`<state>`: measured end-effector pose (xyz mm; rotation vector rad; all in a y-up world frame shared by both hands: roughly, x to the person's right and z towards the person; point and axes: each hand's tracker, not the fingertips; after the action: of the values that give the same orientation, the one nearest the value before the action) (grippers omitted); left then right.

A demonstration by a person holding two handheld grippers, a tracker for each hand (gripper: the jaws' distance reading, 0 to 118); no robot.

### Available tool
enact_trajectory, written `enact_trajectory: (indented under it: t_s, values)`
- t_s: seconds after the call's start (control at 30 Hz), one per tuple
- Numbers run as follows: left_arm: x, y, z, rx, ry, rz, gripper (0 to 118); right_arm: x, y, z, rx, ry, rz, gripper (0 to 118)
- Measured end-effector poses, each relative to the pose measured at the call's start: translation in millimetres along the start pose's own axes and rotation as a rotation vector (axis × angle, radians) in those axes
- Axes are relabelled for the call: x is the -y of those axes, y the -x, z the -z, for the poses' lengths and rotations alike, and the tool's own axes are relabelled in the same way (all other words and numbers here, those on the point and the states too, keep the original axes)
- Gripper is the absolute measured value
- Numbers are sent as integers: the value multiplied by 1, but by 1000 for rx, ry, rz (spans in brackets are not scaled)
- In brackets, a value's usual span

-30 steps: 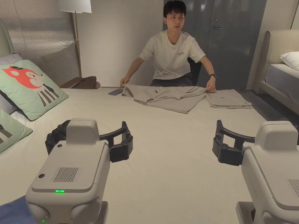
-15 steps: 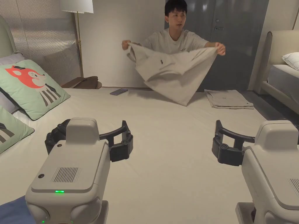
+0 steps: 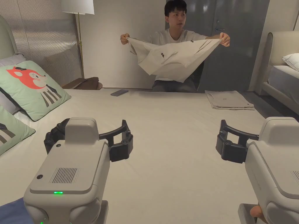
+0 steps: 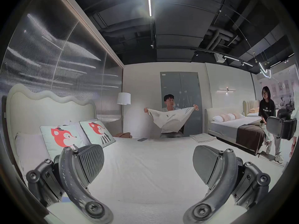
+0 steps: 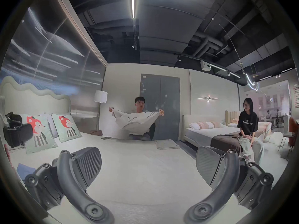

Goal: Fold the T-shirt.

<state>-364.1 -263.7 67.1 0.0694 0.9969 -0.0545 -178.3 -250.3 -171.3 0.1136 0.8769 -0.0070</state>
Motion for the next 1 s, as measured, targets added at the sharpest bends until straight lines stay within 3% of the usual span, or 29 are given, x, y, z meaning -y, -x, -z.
enact_trajectory:
  t_s: [0.07, 0.17, 0.23, 0.4, 0.6, 1.0]
  values:
    - [0, 0, 0, -1, -1, -1, 110, 1, 0, -1, -12, 1, 6, 115]
    - [-1, 1, 0, -2, 1, -5, 110, -1, -4, -1, -59, 21, 91, 115]
    - [-1, 1, -1, -1, 2, -6, 110, -3, -4, -1, -36, 29, 115, 115]
    - [0, 0, -1, 2, 5, 0, 110, 1, 1, 6, 90, 53, 37, 115]
    - [-2, -1, -2, 5, 2, -1, 110, 0, 1, 3, 37, 53, 71, 115]
    - [-3, -1, -4, 7, 3, 0, 110, -1, 8, -1, 0, 37, 6, 115]
